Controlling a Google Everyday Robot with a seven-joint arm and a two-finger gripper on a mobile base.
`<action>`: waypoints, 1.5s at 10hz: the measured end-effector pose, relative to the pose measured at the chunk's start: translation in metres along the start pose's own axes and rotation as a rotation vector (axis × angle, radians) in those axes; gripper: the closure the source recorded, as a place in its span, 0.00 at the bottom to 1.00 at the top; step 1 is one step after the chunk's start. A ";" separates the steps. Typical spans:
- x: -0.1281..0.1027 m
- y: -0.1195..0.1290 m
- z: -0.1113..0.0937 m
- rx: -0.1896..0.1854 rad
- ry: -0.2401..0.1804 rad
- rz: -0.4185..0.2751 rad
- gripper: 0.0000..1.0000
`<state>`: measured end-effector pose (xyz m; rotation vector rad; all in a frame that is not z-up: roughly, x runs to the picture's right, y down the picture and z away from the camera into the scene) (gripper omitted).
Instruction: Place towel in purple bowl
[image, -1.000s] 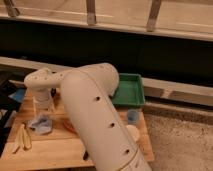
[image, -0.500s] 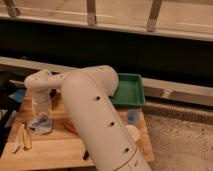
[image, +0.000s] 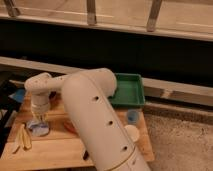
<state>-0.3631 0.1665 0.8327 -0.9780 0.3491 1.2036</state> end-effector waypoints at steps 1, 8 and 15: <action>-0.001 0.002 -0.003 -0.004 -0.009 -0.005 0.93; -0.010 -0.005 -0.119 -0.062 -0.227 -0.007 0.93; -0.028 -0.065 -0.215 -0.024 -0.434 0.166 0.93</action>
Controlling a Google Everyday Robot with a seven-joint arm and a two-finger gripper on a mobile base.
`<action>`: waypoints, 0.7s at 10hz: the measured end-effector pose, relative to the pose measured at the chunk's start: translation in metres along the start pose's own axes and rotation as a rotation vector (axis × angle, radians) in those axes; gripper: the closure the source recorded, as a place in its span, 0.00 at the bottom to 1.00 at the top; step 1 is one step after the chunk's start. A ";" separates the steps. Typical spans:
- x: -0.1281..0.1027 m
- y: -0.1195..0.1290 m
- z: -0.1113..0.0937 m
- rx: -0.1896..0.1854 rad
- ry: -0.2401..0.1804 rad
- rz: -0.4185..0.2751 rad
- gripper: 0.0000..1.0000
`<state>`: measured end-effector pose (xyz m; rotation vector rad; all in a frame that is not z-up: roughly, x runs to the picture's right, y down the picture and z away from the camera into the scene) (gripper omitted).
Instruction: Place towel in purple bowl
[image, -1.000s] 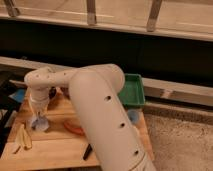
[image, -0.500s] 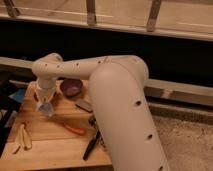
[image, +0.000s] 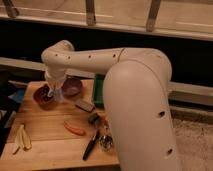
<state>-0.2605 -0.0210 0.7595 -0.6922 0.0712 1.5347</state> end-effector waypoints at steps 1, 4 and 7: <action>0.000 -0.001 0.000 0.001 0.000 0.002 0.93; 0.002 -0.008 0.008 0.001 0.001 0.045 0.93; -0.027 -0.040 0.023 0.041 -0.024 0.119 0.93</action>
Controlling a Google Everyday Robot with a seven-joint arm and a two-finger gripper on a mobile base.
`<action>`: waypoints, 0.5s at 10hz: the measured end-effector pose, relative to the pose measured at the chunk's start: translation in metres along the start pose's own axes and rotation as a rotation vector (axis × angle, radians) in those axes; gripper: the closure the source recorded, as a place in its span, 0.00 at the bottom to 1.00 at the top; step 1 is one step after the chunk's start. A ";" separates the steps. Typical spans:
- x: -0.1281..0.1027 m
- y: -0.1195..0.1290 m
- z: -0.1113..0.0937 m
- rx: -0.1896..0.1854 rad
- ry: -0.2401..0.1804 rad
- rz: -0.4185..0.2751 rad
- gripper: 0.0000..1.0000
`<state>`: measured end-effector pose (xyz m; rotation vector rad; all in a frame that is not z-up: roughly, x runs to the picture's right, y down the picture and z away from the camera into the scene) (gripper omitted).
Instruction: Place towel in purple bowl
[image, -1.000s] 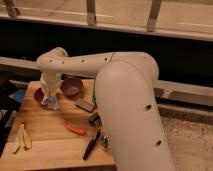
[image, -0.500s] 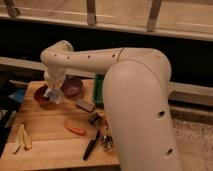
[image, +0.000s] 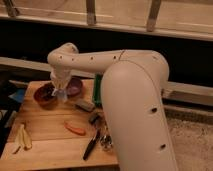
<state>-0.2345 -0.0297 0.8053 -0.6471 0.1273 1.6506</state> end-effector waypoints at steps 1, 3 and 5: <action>-0.018 -0.014 0.006 0.027 -0.015 0.030 0.93; -0.040 -0.030 0.013 0.057 -0.035 0.076 0.93; -0.052 -0.040 0.018 0.066 -0.044 0.116 0.93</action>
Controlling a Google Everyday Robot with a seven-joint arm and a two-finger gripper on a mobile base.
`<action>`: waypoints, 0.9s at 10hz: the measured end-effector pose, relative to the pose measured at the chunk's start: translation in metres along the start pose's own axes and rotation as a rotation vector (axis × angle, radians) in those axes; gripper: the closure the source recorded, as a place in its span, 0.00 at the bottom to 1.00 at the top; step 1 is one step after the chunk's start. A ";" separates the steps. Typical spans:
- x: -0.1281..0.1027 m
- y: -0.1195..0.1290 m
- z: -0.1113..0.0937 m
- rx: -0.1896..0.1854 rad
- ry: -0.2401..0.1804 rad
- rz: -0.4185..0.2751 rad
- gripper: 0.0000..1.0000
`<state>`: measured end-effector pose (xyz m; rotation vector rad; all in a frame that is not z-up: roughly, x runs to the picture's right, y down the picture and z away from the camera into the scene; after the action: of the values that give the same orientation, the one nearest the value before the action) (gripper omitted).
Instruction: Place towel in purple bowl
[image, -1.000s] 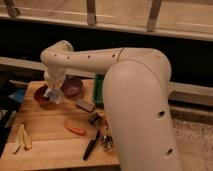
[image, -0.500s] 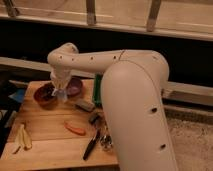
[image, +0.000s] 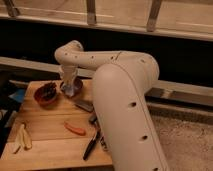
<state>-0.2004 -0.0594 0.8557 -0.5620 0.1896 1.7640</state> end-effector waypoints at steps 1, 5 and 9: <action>-0.010 -0.008 0.004 -0.005 0.007 0.029 0.93; -0.023 -0.020 0.024 -0.226 0.060 0.133 0.61; -0.024 0.002 0.027 -0.346 0.073 0.135 0.38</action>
<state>-0.2053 -0.0701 0.8899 -0.8809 -0.0307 1.9229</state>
